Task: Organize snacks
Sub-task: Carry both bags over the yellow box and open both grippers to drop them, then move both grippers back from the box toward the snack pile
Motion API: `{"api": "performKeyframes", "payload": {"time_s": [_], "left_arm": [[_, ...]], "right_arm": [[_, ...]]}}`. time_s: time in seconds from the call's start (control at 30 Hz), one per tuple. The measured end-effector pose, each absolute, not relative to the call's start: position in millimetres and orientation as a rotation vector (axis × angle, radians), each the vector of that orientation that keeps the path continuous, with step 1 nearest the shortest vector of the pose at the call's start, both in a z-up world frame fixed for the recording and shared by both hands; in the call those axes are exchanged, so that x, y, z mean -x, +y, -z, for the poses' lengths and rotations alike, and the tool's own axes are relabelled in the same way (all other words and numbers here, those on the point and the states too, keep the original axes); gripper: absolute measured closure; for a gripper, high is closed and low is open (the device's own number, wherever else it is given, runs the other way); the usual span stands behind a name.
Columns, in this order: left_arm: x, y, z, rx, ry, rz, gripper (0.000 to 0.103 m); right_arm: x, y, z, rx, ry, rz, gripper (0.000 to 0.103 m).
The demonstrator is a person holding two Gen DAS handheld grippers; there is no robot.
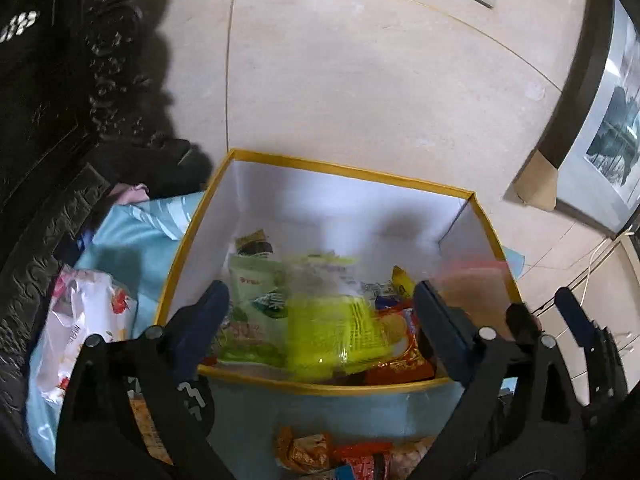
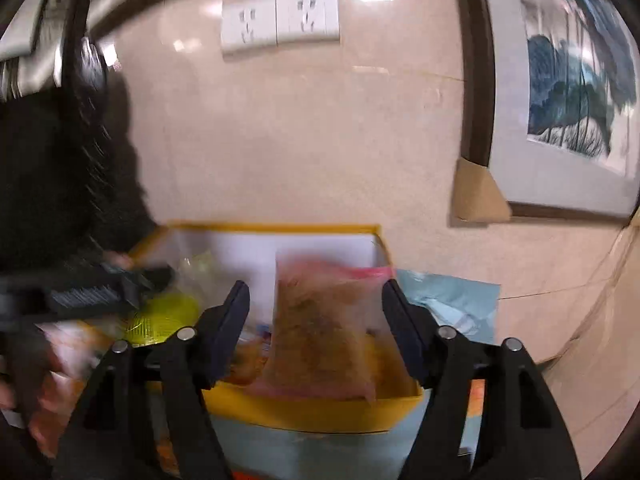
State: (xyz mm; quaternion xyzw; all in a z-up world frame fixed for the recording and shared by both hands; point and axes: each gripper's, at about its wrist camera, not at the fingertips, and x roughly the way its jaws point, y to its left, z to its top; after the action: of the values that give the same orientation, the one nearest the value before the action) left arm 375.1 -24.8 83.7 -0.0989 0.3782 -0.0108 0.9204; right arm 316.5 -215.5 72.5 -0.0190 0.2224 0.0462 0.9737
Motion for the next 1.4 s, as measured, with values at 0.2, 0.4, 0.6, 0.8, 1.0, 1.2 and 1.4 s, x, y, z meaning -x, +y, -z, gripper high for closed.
{"api": "performKeyframes", "payload": {"time_s": [0.2, 0.4, 0.6, 0.8, 1.0, 1.2, 1.4], "left_arm": [[-354.2, -5.9, -68.6, 0.17, 0.848, 0.026, 0.006], [-304.0, 20.6, -75.7, 0.157, 0.862, -0.003, 0.006], [-236.4, 55.5, -81.1, 0.116, 0.891, -0.029, 0.005], [-166.0, 92.5, -64.3, 0.128, 0.925, -0.078, 0.005], [-124.5, 122.6, -14.7, 0.174, 0.977, -0.242, 0.005], [-99.9, 136.4, 20.6, 0.302, 1.022, -0.296, 0.005], [-89.5, 135.3, 27.7, 0.282, 0.985, -0.352, 0.005]], "right_arm": [[-289.6, -226.8, -63.3, -0.06, 0.488, -0.175, 0.034], [-252.7, -232.7, -60.3, -0.109, 0.534, -0.191, 0.029], [-200.7, -235.4, -53.4, -0.145, 0.546, -0.216, 0.009], [-154.1, -221.5, -38.5, -0.184, 0.573, -0.312, 0.006], [-125.8, -207.2, -16.4, -0.206, 0.587, -0.365, 0.006], [-125.5, -194.1, 3.8, -0.192, 0.637, -0.406, 0.006], [-126.6, -192.2, 10.5, -0.199, 0.656, -0.432, 0.006]]}}
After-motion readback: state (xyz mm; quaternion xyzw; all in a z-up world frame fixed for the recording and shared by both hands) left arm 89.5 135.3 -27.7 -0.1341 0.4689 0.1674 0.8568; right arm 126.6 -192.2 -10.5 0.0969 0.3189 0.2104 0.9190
